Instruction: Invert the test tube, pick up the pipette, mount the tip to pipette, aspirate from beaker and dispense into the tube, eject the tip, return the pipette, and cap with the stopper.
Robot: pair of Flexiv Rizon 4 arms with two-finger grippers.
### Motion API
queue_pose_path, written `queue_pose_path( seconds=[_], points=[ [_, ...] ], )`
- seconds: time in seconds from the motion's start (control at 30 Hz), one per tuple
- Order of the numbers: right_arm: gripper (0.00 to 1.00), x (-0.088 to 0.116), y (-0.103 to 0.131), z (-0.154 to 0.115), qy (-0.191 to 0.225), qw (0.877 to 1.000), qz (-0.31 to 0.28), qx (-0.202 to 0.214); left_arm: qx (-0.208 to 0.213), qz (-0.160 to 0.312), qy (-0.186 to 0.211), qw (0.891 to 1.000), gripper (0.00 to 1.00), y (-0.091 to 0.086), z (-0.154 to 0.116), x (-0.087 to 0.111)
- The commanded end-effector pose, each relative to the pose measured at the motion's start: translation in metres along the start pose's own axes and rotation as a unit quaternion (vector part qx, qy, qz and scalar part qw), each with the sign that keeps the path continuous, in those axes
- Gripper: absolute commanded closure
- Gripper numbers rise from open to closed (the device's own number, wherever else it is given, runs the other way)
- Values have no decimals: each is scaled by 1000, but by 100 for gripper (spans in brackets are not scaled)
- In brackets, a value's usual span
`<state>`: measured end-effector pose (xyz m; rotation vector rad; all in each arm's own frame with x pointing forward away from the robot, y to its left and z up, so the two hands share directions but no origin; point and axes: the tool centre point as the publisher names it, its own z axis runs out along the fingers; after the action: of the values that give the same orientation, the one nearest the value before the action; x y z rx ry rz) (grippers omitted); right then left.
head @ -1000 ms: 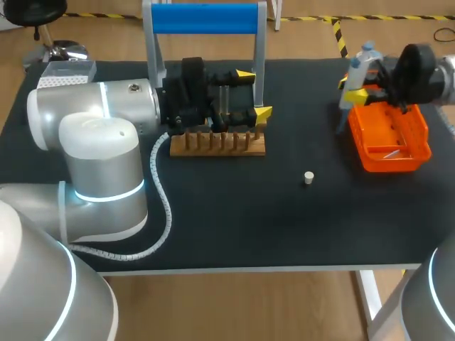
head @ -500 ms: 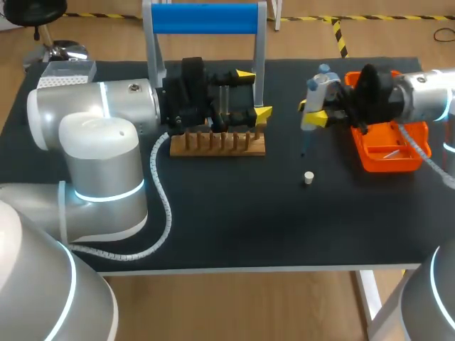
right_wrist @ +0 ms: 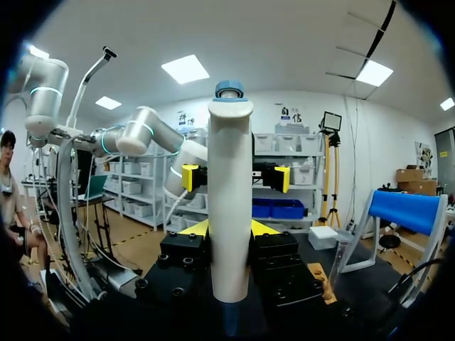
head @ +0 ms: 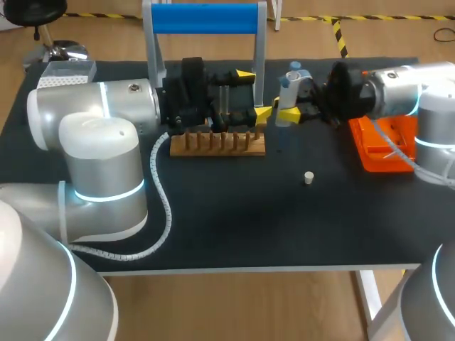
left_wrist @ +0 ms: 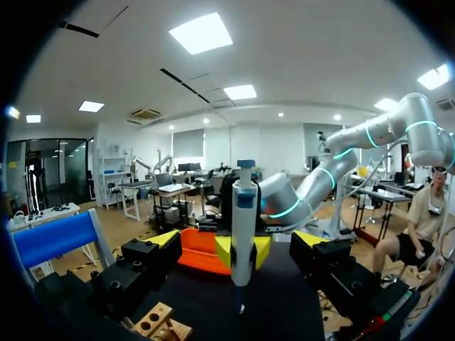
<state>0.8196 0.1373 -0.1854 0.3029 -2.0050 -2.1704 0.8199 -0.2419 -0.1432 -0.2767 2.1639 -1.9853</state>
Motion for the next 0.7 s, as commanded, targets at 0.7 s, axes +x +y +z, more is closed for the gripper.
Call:
queue_pose_path(
  seconds=[0.7],
  points=[
    [100,-9,-3,45,17,1000,1,22,1,0,-1,1000,0,1,1,1]
  ],
)
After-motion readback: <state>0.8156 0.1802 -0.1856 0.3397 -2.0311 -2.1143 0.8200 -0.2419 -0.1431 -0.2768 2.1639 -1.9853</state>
